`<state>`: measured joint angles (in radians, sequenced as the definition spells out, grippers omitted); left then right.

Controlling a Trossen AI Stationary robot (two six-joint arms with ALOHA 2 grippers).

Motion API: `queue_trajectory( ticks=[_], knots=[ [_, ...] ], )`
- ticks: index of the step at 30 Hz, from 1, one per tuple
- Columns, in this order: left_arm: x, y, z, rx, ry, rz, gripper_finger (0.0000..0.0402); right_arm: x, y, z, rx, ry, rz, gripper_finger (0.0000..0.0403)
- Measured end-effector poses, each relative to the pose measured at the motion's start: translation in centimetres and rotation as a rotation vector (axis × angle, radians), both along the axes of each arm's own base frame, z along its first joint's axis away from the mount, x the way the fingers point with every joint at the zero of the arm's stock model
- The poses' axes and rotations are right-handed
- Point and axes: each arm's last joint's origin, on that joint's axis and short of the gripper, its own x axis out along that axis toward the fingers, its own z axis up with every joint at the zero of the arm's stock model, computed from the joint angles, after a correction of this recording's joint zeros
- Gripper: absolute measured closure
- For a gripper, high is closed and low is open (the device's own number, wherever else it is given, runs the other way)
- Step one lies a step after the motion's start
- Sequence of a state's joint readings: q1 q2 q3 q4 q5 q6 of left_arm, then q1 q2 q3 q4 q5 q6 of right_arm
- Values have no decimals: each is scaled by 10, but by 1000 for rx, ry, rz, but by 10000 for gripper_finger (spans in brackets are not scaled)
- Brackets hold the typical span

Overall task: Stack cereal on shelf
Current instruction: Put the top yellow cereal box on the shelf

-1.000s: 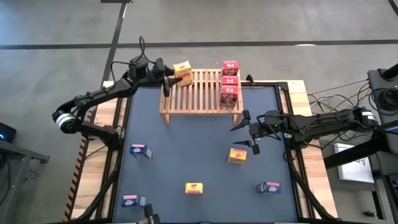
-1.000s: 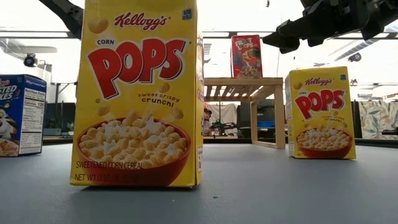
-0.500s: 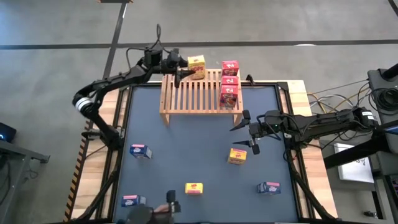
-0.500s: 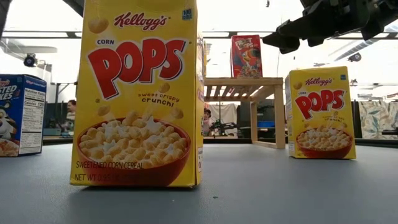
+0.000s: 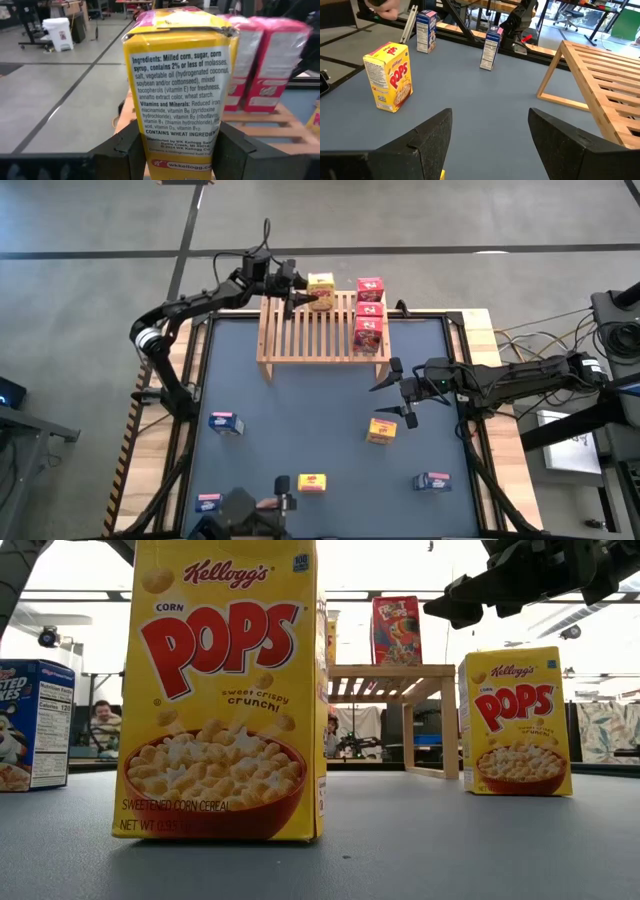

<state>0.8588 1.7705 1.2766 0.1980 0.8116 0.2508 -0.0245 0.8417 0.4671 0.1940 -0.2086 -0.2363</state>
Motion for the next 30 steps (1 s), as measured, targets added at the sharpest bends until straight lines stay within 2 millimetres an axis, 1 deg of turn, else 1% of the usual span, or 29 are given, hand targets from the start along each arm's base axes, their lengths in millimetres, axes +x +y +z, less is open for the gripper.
queue_trajectory(
  ticks=[7,11,19,30],
  knots=[
    [0,3,-6,5,16,4,246,0,0,0,-2,-2,1,152],
    [0,3,-7,9,18,9,246,0,0,0,-3,-2,1,152],
    [-3,2,-13,-14,75,18,246,0,0,0,-3,-2,1,152],
    [-3,2,-13,-18,83,28,244,0,0,0,-10,-4,3,152]
  ],
)
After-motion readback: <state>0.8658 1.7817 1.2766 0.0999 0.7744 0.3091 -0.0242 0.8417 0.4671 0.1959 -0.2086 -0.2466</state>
